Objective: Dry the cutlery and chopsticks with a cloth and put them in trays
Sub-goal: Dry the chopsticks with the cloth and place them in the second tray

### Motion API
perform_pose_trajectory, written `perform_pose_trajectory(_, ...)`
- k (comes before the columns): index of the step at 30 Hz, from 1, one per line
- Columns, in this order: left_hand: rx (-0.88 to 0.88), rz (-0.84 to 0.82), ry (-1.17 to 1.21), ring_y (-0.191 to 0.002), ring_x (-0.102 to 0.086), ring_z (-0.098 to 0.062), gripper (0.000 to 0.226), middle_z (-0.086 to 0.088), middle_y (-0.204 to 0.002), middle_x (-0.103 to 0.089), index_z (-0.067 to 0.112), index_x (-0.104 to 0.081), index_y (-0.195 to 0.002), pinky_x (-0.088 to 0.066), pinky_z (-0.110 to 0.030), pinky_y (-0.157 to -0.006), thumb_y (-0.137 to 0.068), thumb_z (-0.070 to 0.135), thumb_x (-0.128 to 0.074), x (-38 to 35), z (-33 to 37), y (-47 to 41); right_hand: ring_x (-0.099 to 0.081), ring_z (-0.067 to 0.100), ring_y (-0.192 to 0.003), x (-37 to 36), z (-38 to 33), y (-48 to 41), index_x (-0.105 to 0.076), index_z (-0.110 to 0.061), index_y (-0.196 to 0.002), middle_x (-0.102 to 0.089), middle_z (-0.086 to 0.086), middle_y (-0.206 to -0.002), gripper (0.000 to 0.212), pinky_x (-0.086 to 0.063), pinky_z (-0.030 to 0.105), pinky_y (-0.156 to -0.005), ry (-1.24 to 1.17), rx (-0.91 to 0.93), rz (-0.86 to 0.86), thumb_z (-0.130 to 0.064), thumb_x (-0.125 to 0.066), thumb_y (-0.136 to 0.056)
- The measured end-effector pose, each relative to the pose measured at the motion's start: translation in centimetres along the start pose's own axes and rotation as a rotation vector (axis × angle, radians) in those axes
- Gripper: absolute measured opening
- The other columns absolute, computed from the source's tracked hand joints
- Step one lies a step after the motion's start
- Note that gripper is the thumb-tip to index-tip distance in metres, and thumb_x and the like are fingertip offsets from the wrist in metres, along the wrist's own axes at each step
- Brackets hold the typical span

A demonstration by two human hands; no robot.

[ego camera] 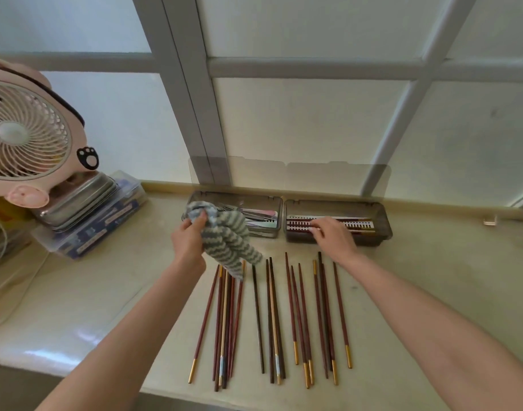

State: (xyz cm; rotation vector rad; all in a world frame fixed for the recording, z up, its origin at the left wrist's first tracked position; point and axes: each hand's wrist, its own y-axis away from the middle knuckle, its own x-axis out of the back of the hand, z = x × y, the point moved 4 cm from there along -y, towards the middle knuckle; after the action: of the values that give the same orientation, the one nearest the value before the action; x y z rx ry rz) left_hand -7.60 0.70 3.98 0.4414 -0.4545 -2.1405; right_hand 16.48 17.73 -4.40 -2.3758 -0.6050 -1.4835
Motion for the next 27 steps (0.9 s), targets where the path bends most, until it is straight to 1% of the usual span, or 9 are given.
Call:
perform_pose_trajectory(3, -0.078, 0.098, 0.082, -0.100, -0.062, -0.023, 0.029, -0.009, -0.111, -0.064, 0.009, -0.058, -0.116, -0.052, -0.036, -0.085, -0.093, 0.025, -0.054, 1.6, 1.8, -0.3, -0.056, 0.011, -0.104, -2.5, -5.3, 1.6, -0.062, -0.020, -0.115, -0.062, -0.004, -0.114, 0.023, -0.043, 0.029, -0.096, -0.096, 0.151, -0.046, -0.022, -0.047, -0.097)
perform_pose_trajectory(5, -0.133, 0.157, 0.115, -0.100, -0.062, -0.022, 0.023, -0.008, -0.111, -0.064, 0.012, -0.059, -0.111, -0.051, -0.036, -0.087, -0.094, 0.026, -0.054, 2.5, 2.7, -0.1, -0.058, 0.011, -0.099, -4.7, -8.7, 3.0, -0.063, -0.020, -0.110, -0.062, -0.005, -0.110, 0.023, -0.045, 0.025, -0.090, -0.139, 0.183, -0.088, -0.019, -0.045, -0.098)
perform_pose_trajectory(8, -0.171, 0.210, 0.180, -0.094, -0.062, -0.019, 0.017, -0.005, -0.103, -0.065, 0.014, -0.060, -0.106, -0.052, -0.031, -0.080, -0.094, 0.023, -0.054, 4.0, 3.6, 0.3, -0.064, 0.018, -0.093, -8.6, -12.6, 5.0, -0.066, -0.014, -0.100, -0.066, 0.001, -0.098, 0.024, -0.049, 0.028, -0.076, -0.032, -0.009, -0.274, -0.018, -0.043, -0.097)
perform_pose_trajectory(10, -0.171, 0.221, 0.206, -0.089, -0.063, -0.018, 0.017, -0.003, -0.096, -0.065, 0.012, -0.061, -0.106, -0.051, -0.028, -0.073, -0.094, 0.023, -0.055, 5.0, 3.7, 0.4, -0.066, 0.024, -0.094, -10.7, -14.2, 6.1, -0.066, -0.010, -0.101, -0.068, 0.006, -0.099, 0.026, -0.048, 0.030, -0.073, 0.087, -0.133, -0.377, -0.027, -0.047, -0.097)
perform_pose_trajectory(13, -0.157, 0.227, 0.202, -0.087, -0.063, -0.019, 0.014, -0.002, -0.092, -0.066, 0.013, -0.061, -0.098, -0.052, -0.028, -0.072, -0.093, 0.024, -0.055, 6.4, 3.3, 0.6, -0.065, 0.025, -0.097, -12.7, -15.3, 6.8, -0.064, -0.008, -0.105, -0.066, 0.007, -0.105, 0.039, -0.046, 0.029, -0.071, 0.097, -0.177, -0.396, -0.043, -0.051, -0.094)
perform_pose_trajectory(15, -0.147, 0.222, 0.176, -0.090, -0.063, -0.021, 0.013, -0.005, -0.095, -0.067, 0.013, -0.062, -0.097, -0.052, -0.030, -0.075, -0.093, 0.024, -0.055, 7.0, 2.9, 0.8, -0.063, 0.025, -0.102, -13.3, -15.7, 6.8, -0.063, -0.007, -0.109, -0.065, 0.008, -0.110, 0.037, -0.045, 0.028, -0.072, 0.086, -0.197, -0.367, -0.041, -0.053, -0.094)
perform_pose_trajectory(19, -0.118, 0.204, 0.141, -0.089, -0.064, -0.021, 0.019, -0.008, -0.101, -0.067, 0.012, -0.062, -0.106, -0.052, -0.030, -0.071, -0.093, 0.025, -0.055, 8.3, 2.1, 1.0, -0.064, 0.025, -0.101, -14.0, -16.3, 7.0, -0.065, -0.008, -0.105, -0.066, 0.008, -0.109, 0.022, -0.048, 0.029, -0.072, 0.005, -0.293, -0.345, -0.023, -0.052, -0.097)
perform_pose_trajectory(22, -0.090, 0.202, 0.121, -0.087, -0.064, -0.020, 0.023, -0.009, -0.103, -0.066, 0.011, -0.062, -0.109, -0.051, -0.029, -0.069, -0.093, 0.025, -0.055, 9.0, 1.4, 0.9, -0.065, 0.024, -0.096, -14.5, -16.2, 7.3, -0.065, -0.010, -0.102, -0.068, 0.007, -0.106, 0.018, -0.050, 0.030, -0.071, -0.087, -0.393, -0.364, -0.023, -0.054, -0.095)
perform_pose_trajectory(27, -0.041, 0.193, 0.091, -0.100, -0.062, -0.025, 0.032, -0.011, -0.111, -0.065, 0.009, -0.060, -0.117, -0.050, -0.034, -0.081, -0.092, 0.029, -0.056, 10.0, 0.8, 0.0, -0.065, 0.021, -0.082, -14.1, -14.4, 6.9, -0.065, -0.005, -0.100, -0.067, 0.007, -0.094, 0.027, -0.050, 0.026, -0.067, -0.404, -0.601, -0.444, -0.025, -0.072, -0.083)
